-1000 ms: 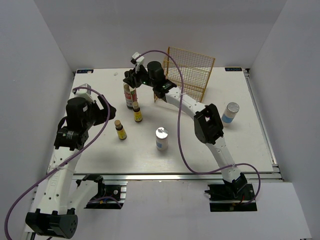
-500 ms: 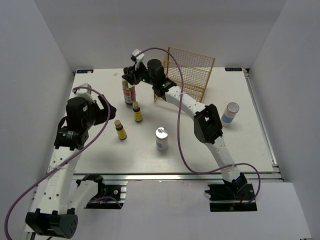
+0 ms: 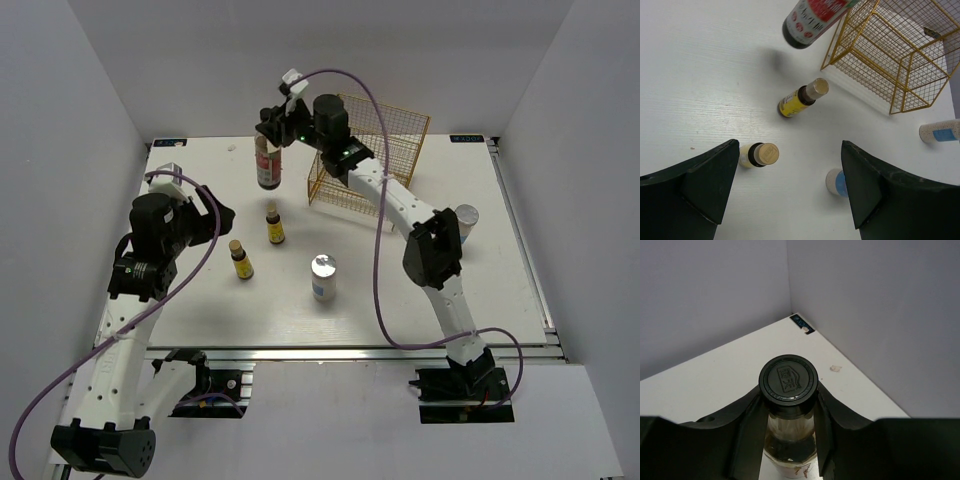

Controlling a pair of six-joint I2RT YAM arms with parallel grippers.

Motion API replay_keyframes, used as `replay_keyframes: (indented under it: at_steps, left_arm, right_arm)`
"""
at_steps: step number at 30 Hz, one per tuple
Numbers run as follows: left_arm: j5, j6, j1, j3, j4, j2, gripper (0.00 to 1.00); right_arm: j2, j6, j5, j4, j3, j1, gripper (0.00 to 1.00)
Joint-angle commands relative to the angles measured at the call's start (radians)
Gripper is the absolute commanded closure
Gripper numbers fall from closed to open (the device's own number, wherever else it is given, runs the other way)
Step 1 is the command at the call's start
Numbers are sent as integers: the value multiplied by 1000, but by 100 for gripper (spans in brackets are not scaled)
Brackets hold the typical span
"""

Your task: Organize the condiment bottles

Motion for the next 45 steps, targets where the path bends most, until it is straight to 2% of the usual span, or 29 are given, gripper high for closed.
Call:
replay_keyframes:
  at_steps: [1, 10, 19, 33, 45]
  left_arm:
    - [27, -7, -3, -7, 36, -27, 8]
    - [64, -20, -3, -30, 71, -33, 8]
    - [118, -32, -3, -56, 116, -14, 8]
    - [136, -30, -3, -73, 125, 2, 8]
    - [138, -29, -3, -62, 125, 33, 8]
  right_arm:
    - [-214, 28, 23, 127, 111, -59, 100]
    - [-365, 70, 38, 29, 103, -193, 100]
    - [-427, 41, 32, -29, 68, -369, 100]
    - [-372, 39, 9, -22, 17, -543, 100]
    - [-269, -2, 17, 58, 30, -566, 100]
